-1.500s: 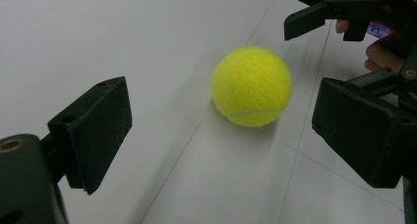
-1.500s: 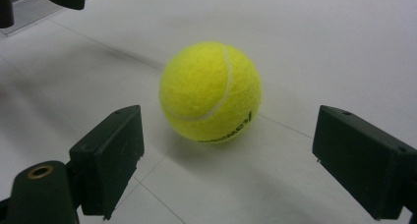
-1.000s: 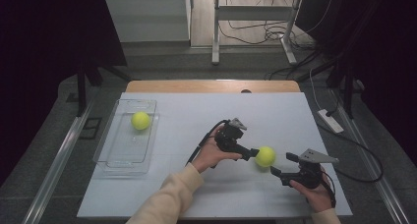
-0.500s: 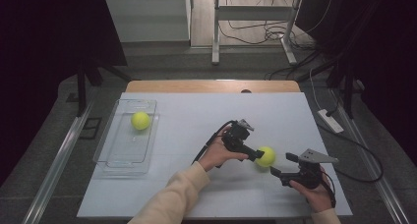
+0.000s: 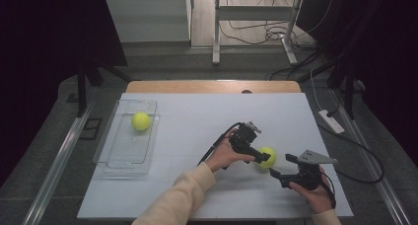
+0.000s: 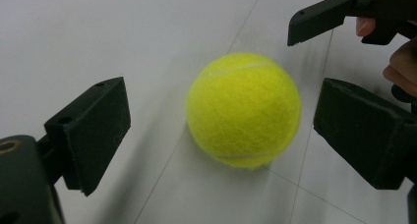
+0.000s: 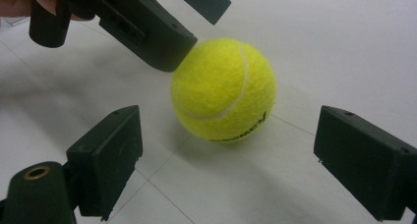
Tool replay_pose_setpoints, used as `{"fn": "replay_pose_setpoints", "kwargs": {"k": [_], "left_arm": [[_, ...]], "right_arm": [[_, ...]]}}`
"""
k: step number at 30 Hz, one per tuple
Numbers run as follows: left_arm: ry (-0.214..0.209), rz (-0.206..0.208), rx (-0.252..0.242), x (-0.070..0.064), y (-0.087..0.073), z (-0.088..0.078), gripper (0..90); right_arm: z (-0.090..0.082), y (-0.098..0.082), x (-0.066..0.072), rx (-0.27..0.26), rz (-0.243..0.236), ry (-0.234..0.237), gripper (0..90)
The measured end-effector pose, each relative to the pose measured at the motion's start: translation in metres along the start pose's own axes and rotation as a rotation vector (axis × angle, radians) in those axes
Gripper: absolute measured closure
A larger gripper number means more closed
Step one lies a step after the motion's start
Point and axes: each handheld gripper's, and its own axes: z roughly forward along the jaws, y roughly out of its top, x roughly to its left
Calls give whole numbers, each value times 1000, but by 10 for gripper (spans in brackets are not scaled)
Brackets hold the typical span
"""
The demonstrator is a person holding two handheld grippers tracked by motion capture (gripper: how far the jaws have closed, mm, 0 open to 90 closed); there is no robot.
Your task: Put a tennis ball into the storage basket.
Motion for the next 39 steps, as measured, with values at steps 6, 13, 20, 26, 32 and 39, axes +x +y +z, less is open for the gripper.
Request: {"fn": "replay_pose_setpoints", "kwargs": {"k": [6, 13, 20, 26, 32, 39], "left_arm": [[3, -1, 14, -1, 2, 8, 80], [-3, 9, 32, -5, 7, 17, 81], [-7, 12, 49, -6, 8, 24, 85], [-4, 33, 66, -7, 6, 29, 147], [-34, 66, 77, -9, 5, 30, 267], [-19, 71, 80, -9, 5, 26, 277]], "right_arm": [[0, -1, 0, 7, 0, 1, 108], [2, -1, 1, 18, -13, -4, 108], [1, -1, 0, 16, -8, -3, 108], [1, -1, 0, 17, -9, 1, 108], [0, -2, -1, 17, -9, -1, 108], [0, -2, -1, 17, -11, -1, 108]]}}
